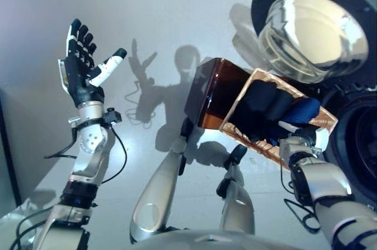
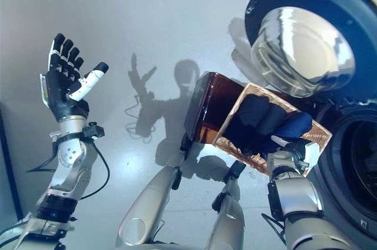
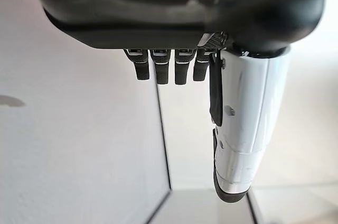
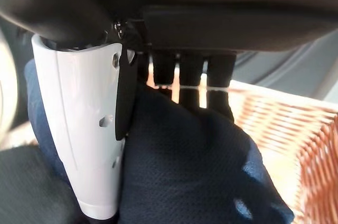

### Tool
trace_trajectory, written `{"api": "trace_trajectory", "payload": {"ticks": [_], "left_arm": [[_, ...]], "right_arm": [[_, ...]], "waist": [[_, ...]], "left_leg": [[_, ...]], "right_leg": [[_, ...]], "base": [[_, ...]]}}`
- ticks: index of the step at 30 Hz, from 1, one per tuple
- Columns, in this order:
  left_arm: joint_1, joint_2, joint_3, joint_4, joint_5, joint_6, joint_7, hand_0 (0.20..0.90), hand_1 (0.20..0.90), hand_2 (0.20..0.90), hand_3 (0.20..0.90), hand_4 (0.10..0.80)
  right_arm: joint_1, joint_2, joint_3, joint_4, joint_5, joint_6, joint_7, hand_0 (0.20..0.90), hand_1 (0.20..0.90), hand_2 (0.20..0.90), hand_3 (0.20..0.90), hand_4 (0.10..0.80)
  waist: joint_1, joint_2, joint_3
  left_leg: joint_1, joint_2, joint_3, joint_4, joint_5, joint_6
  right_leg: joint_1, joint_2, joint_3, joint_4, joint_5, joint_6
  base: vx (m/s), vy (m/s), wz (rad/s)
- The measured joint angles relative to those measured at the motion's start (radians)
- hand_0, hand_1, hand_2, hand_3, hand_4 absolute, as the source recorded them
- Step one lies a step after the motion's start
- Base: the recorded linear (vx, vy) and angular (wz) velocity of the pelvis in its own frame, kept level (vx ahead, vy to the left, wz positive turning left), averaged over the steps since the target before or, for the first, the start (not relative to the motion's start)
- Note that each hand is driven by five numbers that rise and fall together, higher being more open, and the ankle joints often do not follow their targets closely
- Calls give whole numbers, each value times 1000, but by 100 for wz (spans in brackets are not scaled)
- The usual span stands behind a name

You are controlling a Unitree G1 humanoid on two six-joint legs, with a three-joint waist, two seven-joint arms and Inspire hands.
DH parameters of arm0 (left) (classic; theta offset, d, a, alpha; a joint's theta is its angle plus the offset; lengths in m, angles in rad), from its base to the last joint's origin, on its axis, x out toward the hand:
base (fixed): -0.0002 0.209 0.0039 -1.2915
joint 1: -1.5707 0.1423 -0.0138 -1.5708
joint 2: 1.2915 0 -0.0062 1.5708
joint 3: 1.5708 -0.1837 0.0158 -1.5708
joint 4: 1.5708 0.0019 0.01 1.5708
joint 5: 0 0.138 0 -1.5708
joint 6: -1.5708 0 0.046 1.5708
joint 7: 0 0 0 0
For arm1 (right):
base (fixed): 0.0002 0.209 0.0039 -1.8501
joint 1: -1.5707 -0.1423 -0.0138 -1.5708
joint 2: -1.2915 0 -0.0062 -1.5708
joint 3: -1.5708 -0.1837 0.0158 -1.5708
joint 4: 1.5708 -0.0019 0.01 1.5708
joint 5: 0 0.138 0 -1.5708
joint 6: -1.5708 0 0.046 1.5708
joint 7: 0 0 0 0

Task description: Pick up the clothes and place them into the washing machine

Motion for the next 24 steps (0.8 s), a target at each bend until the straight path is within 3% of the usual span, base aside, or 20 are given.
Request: {"api": "trace_trajectory", "payload": {"ticks": [6, 9, 14, 17, 24], "left_arm": [[48, -1, 3, 46, -18, 5, -36, 900, 900, 900, 900, 800], [86, -1, 3, 46, -18, 4, -49, 900, 900, 900, 900, 800], [138, -5, 48, 50, -13, 5, -57, 900, 900, 900, 900, 800], [150, -8, 57, 51, -13, 6, -58, 900, 900, 900, 900, 800], [169, -33, 77, 73, -12, 4, -38, 900, 900, 900, 900, 800]], "right_arm": [[85, 35, -76, -85, 135, -67, 53, 200, 200, 200, 200, 300], [163, 72, -106, -130, 223, -123, 96, 200, 200, 200, 200, 300], [321, 200, -169, -340, 410, -234, 177, 200, 200, 200, 200, 300], [344, 238, -173, -381, 438, -242, 173, 200, 200, 200, 200, 300], [364, 239, -183, -523, 404, -291, 67, 200, 200, 200, 200, 300]], "waist": [[-52, -5, -11], [-63, -16, -62], [-121, -27, -106], [-139, -25, -107], [-158, 32, -97]], "left_leg": [[104, 0, 32, -10, -13, 20], [158, 0, 41, -39, -15, 21], [214, 14, 62, -53, -17, 38], [229, 18, 63, -55, -17, 39], [212, 36, 96, -33, -23, 37]], "right_leg": [[94, 1, 16, -25, 15, 4], [140, 3, 27, -52, 15, 2], [171, 18, 54, -60, 24, 1], [171, 24, 79, -64, 30, -4], [112, 32, 111, -13, 24, -21]], "base": [[27, -32, -13], [-14, -33, -17], [-51, -18, -21], [-52, -22, -30], [-120, -2, -15]]}}
